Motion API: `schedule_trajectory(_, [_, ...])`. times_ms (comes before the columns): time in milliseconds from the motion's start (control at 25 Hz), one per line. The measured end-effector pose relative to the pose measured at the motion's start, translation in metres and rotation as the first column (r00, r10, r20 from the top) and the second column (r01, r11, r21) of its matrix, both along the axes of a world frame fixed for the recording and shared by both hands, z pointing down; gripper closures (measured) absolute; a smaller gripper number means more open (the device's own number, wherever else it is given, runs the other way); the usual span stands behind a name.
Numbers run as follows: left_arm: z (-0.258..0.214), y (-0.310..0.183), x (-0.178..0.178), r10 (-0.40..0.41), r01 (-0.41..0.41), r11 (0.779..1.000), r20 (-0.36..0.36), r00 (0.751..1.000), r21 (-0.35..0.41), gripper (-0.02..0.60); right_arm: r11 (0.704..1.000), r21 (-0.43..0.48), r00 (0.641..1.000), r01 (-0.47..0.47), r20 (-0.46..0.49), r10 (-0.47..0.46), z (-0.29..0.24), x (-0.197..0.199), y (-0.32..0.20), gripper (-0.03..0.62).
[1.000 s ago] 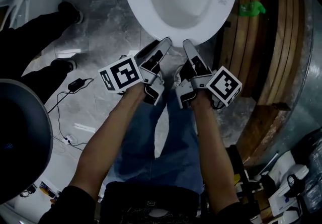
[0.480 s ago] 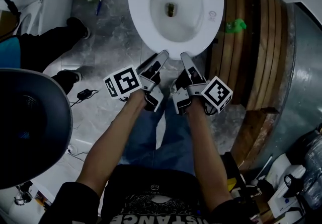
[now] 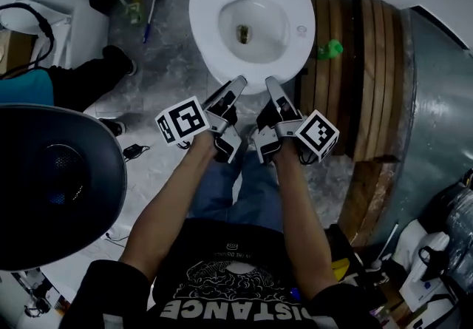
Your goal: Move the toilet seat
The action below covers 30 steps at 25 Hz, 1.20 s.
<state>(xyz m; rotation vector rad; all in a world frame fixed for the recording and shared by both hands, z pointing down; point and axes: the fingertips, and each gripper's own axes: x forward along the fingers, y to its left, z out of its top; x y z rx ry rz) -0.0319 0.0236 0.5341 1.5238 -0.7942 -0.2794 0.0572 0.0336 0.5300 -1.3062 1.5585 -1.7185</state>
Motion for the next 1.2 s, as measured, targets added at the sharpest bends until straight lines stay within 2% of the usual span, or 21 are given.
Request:
schedule_trajectory(200, [-0.029, -0.011, -0.002, 0.057, -0.057, 0.998, -0.002, 0.998, 0.028, 0.439, 0.999, 0.012, 0.999, -0.031, -0.032, 0.031, -0.026, 0.001, -0.01, 0.457])
schedule_trajectory(600, [-0.069, -0.029, 0.003, 0.104, -0.103, 0.993, -0.014, 0.994, 0.064, 0.459, 0.994, 0.061, 0.995, -0.086, -0.038, 0.088, -0.069, 0.005, -0.029, 0.462])
schedule_trajectory(960, [-0.099, -0.048, 0.002, 0.105, -0.104, 0.988, 0.0, 0.995, 0.113, 0.472, 0.991, 0.122, 0.995, -0.054, -0.077, 0.063, -0.097, 0.008, -0.046, 0.471])
schedule_trajectory(1200, [-0.126, -0.071, 0.002, 0.068, -0.066, 0.984, -0.008, 0.998, 0.164, 0.472, 0.982, 0.191, 0.994, 0.004, -0.105, 0.017, -0.123, 0.011, -0.069, 0.479])
